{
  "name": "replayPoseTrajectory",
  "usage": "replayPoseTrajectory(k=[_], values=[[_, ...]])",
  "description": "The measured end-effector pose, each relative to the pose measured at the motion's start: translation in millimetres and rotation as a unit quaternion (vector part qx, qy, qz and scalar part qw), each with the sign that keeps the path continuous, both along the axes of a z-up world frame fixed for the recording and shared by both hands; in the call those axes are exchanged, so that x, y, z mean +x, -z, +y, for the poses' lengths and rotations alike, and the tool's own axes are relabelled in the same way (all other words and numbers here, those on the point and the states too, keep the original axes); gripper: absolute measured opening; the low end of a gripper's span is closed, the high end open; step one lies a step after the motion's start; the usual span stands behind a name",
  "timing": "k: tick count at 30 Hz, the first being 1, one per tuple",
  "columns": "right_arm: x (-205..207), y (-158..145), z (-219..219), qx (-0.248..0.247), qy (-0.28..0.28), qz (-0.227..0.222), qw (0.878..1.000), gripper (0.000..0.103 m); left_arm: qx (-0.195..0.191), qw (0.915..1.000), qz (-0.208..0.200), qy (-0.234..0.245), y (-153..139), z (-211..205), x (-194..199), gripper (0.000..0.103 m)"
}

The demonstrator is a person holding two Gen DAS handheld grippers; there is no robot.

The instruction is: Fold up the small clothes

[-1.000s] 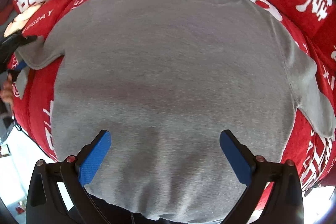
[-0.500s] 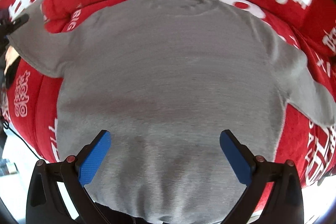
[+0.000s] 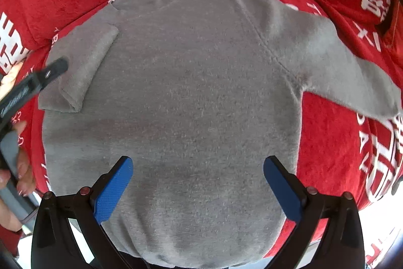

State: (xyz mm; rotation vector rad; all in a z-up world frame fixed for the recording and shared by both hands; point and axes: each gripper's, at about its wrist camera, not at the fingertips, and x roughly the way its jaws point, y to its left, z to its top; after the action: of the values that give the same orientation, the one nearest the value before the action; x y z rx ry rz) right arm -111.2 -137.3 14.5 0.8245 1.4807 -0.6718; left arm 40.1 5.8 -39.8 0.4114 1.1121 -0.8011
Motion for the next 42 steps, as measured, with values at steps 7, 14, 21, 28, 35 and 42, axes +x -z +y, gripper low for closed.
replayPoseTrajectory(k=[7,14,21,28,35,42], values=[[95,-19,-2,-0.046,-0.111,-0.071,0.99,0.103,0.031,0.995,-0.002,-0.095,2,71,56,0.085],[233,18,22,-0.05,-0.23,-0.098,0.967,0.103,0.061,0.9811,0.063,-0.173,40,123,93,0.085],[290,77,70,-0.046,-0.304,-0.055,0.95,0.066,0.054,0.9831,0.078,-0.157,43,141,98,0.085],[234,17,4,-0.025,-0.13,-0.193,0.972,0.011,0.034,0.9881,0.07,-0.133,31,114,117,0.085],[92,16,-80,0.012,0.118,-0.226,0.967,0.016,0.034,0.9913,0.073,-0.104,37,64,146,0.085],[-8,51,-94,0.092,0.279,-0.24,0.925,0.085,0.044,0.9902,0.103,-0.083,62,23,162,0.085]])
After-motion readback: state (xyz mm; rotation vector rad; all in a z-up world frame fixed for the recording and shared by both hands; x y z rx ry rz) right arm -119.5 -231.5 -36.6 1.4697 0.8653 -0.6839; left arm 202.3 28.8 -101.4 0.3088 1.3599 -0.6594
